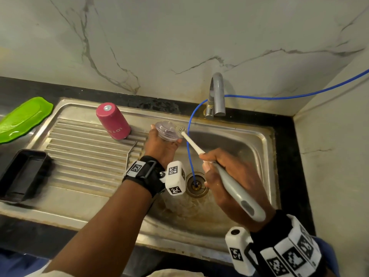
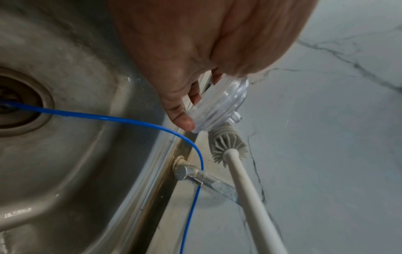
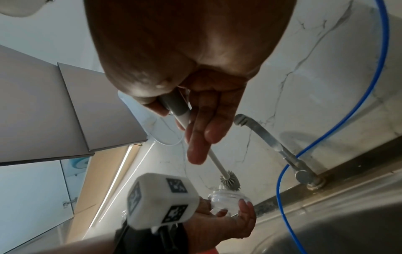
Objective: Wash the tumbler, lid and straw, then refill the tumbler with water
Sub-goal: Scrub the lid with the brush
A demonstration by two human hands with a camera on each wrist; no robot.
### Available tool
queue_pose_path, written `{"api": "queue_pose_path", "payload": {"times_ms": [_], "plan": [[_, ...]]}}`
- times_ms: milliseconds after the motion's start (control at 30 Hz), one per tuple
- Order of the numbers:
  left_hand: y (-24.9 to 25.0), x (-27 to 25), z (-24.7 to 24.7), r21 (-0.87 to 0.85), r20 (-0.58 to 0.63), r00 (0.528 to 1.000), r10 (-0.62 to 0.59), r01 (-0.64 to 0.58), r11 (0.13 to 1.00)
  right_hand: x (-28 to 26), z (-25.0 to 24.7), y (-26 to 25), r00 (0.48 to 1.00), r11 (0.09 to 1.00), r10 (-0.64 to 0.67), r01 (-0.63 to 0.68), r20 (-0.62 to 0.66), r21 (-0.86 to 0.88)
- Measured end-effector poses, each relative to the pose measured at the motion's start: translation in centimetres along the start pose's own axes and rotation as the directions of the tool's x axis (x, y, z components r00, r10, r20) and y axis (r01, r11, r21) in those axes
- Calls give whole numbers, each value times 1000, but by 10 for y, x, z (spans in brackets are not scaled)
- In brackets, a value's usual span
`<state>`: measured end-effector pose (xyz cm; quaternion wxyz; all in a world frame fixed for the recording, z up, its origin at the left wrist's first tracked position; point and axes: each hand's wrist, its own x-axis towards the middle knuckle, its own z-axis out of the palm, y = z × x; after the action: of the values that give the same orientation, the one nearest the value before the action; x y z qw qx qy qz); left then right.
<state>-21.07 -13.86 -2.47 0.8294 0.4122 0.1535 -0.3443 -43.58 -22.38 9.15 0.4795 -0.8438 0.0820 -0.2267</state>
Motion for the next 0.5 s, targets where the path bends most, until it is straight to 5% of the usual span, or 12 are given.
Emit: {"api": "queue_pose_path", "payload": {"times_ms": [333,500], "plan": [[-3,-14,1,-7,162,985,-53,55,998,10,10,21,997,994,36,-29,-63,104],[-1,-10,1,22,133,989,-70,67,997,-10,-3,9,993,992,57,-45,-104,116]]}}
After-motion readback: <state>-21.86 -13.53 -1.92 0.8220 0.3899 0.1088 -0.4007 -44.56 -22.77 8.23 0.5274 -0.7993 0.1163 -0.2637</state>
